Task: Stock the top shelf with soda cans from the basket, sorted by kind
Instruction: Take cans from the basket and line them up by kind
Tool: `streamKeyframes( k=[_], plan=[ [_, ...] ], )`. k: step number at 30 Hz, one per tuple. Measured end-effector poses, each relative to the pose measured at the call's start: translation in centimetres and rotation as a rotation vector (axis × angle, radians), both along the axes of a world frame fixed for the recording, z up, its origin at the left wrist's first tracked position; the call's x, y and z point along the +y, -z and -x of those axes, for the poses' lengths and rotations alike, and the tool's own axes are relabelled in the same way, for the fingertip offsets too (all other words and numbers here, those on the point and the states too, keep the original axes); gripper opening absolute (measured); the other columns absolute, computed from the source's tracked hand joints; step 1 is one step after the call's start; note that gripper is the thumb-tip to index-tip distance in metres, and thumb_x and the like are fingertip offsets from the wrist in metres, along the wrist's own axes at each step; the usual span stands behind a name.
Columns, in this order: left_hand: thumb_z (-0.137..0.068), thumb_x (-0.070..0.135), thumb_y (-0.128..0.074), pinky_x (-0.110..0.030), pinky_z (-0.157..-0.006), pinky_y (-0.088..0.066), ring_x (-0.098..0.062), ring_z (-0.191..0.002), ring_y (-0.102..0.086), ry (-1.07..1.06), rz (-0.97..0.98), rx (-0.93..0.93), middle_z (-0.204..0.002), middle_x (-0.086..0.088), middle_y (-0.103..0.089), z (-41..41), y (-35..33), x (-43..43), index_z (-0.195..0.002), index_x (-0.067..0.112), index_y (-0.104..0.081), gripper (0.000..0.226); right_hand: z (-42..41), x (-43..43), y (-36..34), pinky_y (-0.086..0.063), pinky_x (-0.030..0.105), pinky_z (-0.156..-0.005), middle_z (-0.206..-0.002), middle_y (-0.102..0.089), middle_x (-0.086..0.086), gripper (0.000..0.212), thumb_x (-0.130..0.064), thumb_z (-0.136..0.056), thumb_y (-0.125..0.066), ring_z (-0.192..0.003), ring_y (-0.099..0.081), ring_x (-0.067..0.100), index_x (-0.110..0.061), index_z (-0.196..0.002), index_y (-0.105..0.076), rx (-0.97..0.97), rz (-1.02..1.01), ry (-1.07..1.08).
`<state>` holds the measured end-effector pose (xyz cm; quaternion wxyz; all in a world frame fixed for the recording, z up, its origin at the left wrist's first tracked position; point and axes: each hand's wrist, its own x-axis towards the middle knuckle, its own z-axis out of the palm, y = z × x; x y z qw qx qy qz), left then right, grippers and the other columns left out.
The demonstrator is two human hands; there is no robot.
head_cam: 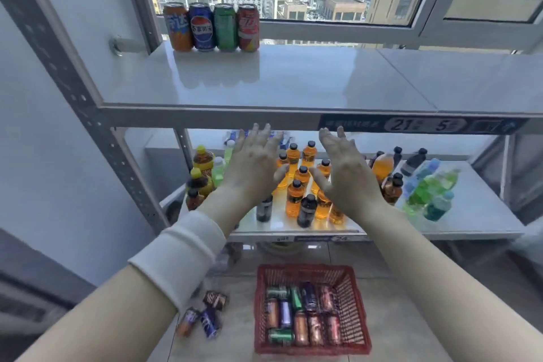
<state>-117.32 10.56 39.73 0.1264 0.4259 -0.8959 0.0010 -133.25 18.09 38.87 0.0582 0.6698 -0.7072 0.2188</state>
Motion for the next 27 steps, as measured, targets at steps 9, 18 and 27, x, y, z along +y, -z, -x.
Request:
streamKeyframes(
  k=[9, 18, 27],
  plan=[
    [-0.095, 0.039, -0.042, -0.041, -0.117, -0.004, -0.026, -0.144, -0.011, -0.012, -0.197, 0.010, -0.155, -0.011, -0.020, -2.9, 7.9, 6.4, -0.146, 0.013, -0.022, 0.061, -2.0, 8.5, 9.5, -0.025, 0.046, -0.114, -0.146, -0.036, 0.016, 0.064, -0.026, -0.089, -0.059, -0.141, -0.024, 0.032, -0.001, -0.141, -0.032, -0.069, -0.171, 0.047],
    [-0.095, 0.040, -0.042, -0.039, -0.117, -0.004, -0.024, -0.144, -0.011, -0.121, -0.417, -0.064, -0.155, -0.008, -0.019, 0.7, 17.8, 10.5, -0.147, 0.015, -0.021, 0.060, 3.1, 13.2, 18.7, -0.004, 0.030, -0.116, -0.154, -0.024, 0.006, 0.064, -0.031, -0.094, -0.050, -0.145, -0.009, 0.021, -0.008, -0.146, -0.023, -0.182, -0.445, 0.080],
    [-0.095, 0.040, -0.042, -0.034, -0.117, -0.005, -0.020, -0.144, -0.013, -0.211, -0.720, -0.121, -0.155, -0.002, -0.021, 6.2, 30.9, 15.1, -0.146, 0.018, -0.024, 0.058, 9.5, 16.3, 30.7, -0.009, 0.024, -0.115, -0.153, -0.025, -0.001, 0.064, -0.031, -0.093, -0.051, -0.145, -0.009, 0.013, -0.012, -0.147, -0.023, -0.399, -0.714, 0.165]
  ],
)
